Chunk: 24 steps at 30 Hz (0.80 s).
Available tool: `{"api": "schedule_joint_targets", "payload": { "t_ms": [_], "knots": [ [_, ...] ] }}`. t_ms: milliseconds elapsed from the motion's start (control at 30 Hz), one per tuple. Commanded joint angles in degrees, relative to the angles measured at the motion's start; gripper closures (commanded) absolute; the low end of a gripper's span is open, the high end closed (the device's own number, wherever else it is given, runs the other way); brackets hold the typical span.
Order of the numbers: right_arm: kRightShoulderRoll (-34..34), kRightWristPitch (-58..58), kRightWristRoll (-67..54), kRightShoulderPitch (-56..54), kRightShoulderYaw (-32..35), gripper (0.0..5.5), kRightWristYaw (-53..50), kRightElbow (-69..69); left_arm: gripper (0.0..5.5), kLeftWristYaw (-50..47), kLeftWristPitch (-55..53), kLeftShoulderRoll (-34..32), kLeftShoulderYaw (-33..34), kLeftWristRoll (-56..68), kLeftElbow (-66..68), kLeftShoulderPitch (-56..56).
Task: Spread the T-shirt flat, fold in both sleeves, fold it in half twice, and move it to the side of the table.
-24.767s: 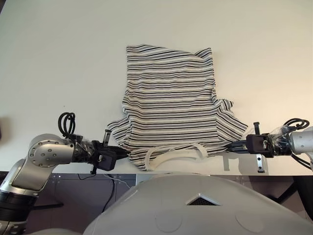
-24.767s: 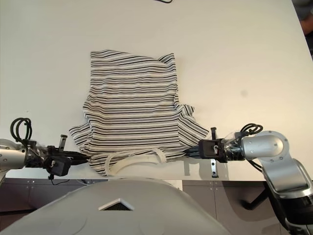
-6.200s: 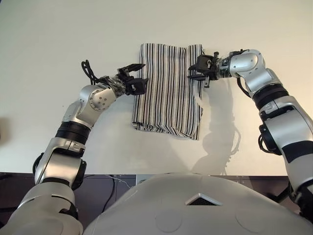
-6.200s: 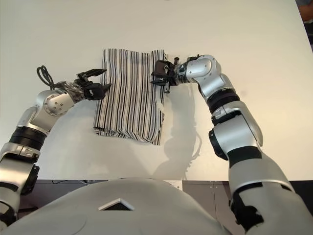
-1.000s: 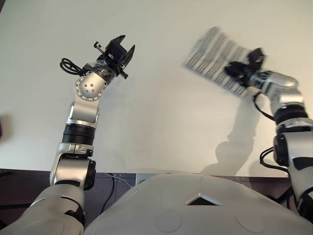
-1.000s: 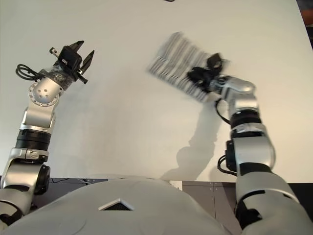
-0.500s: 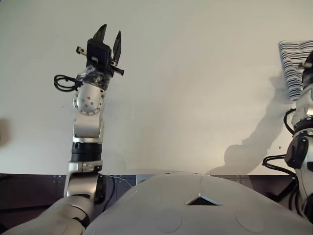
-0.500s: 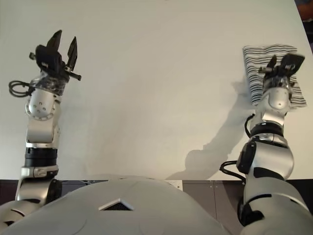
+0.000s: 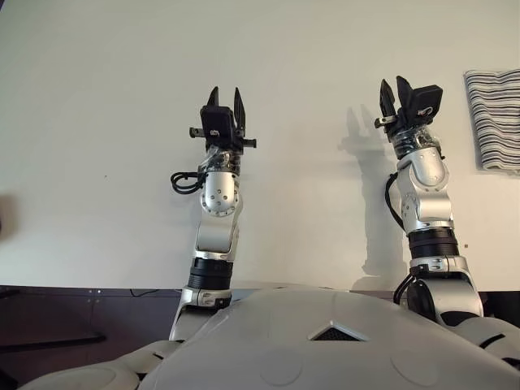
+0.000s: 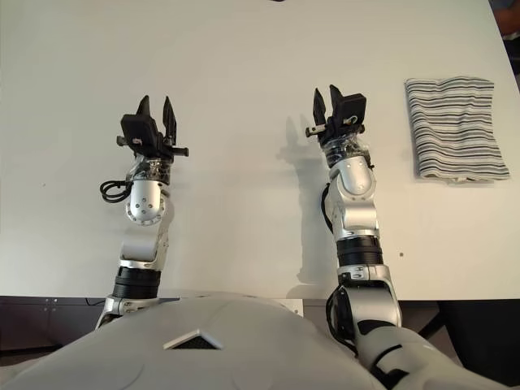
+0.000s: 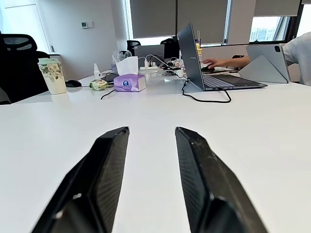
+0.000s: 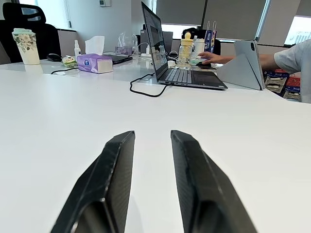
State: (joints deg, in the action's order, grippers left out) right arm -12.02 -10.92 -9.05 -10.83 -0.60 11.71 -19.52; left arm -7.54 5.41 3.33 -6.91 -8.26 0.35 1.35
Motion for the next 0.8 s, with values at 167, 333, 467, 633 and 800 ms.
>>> {"api": "schedule_joint_targets", "payload": {
  "t_ms": [167, 333, 467, 633, 800],
  "knots": [
    [0.8, -1.6, 2.0, -3.1, 2.8, 4.15, -1.4, -5.4, 3.74, 0.2, 0.2, -0.8, 0.6, -1.2, 6.0, -8.1],
    [1.6, -2.6, 2.7, -4.8, 2.9, 4.15, -1.1, -8.2, 3.74, -0.3, -0.1, 0.8, -0.1, -0.5, 7.5, -7.8],
    [0.5, -2.2, 2.1, -6.0, 3.7, 4.15, 0.5, -9.6, 3.74, -1.3, 0.4, 0.6, -0.7, -1.8, 9.9, -9.2],
    [0.5, -2.3, 2.2, -7.2, 5.2, 4.15, 0.1, -11.6, 3.74, -1.3, 2.4, 0.9, -1.5, -1.9, 11.0, -9.8],
    [1.1, -3.5, 3.3, -8.3, 5.2, 4.15, -1.3, -13.9, 3.74, -0.8, 3.3, -0.8, 0.0, -1.2, 14.0, -12.9]
  ]
}}
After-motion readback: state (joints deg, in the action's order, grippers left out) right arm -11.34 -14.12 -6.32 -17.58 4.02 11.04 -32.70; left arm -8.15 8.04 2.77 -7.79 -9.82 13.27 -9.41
